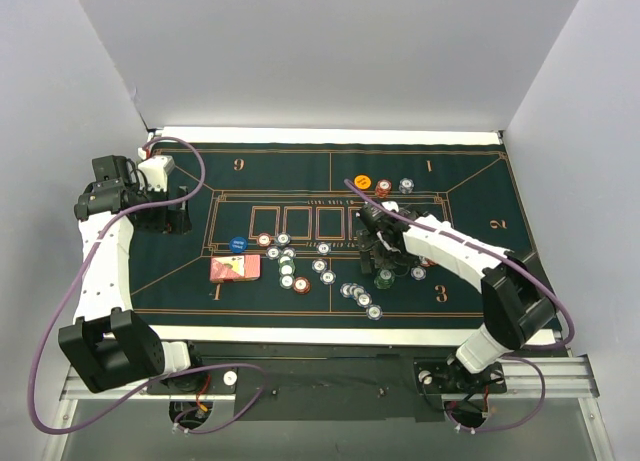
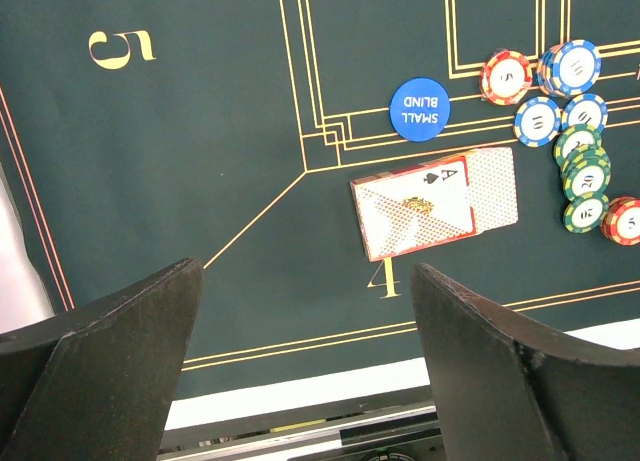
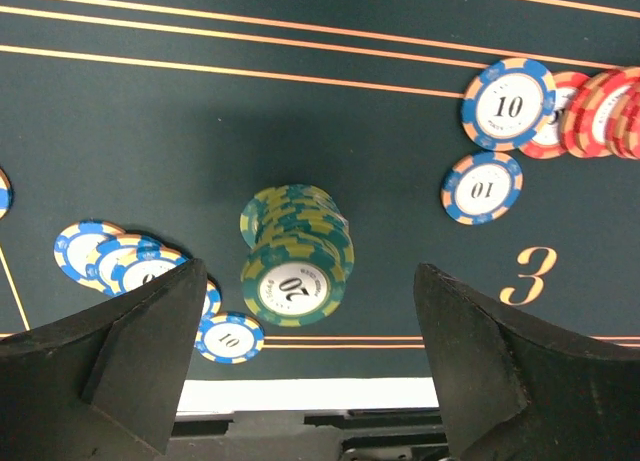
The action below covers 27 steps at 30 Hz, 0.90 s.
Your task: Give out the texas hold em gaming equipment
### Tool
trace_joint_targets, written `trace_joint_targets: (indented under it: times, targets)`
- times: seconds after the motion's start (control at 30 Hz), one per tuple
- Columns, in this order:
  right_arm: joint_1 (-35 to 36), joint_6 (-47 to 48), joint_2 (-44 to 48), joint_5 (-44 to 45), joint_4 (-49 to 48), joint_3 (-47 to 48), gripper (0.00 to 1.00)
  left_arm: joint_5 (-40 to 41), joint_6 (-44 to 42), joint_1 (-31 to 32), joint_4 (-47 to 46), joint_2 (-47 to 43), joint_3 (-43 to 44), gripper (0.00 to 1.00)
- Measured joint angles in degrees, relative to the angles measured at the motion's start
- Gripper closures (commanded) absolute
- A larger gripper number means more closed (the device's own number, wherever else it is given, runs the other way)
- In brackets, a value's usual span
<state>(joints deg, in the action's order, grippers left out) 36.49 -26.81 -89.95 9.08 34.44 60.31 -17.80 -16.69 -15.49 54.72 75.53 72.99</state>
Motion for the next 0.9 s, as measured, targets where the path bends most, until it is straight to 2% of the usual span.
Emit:
trace_joint_targets:
  times: [0.47, 0.9]
  targets:
    - [-0.3, -0.2, -3.7, -3.5, -6.1, -3.5, 0.47, 0.5, -0.1, 0.0, 0.2, 0.0, 0.1, 0.04]
    - [-0.8, -0.2, -3.6, -3.5, -6.4, -3.8, 0.60, 1.1, -0.4, 0.0, 0.4, -0.1, 0.1, 0.04]
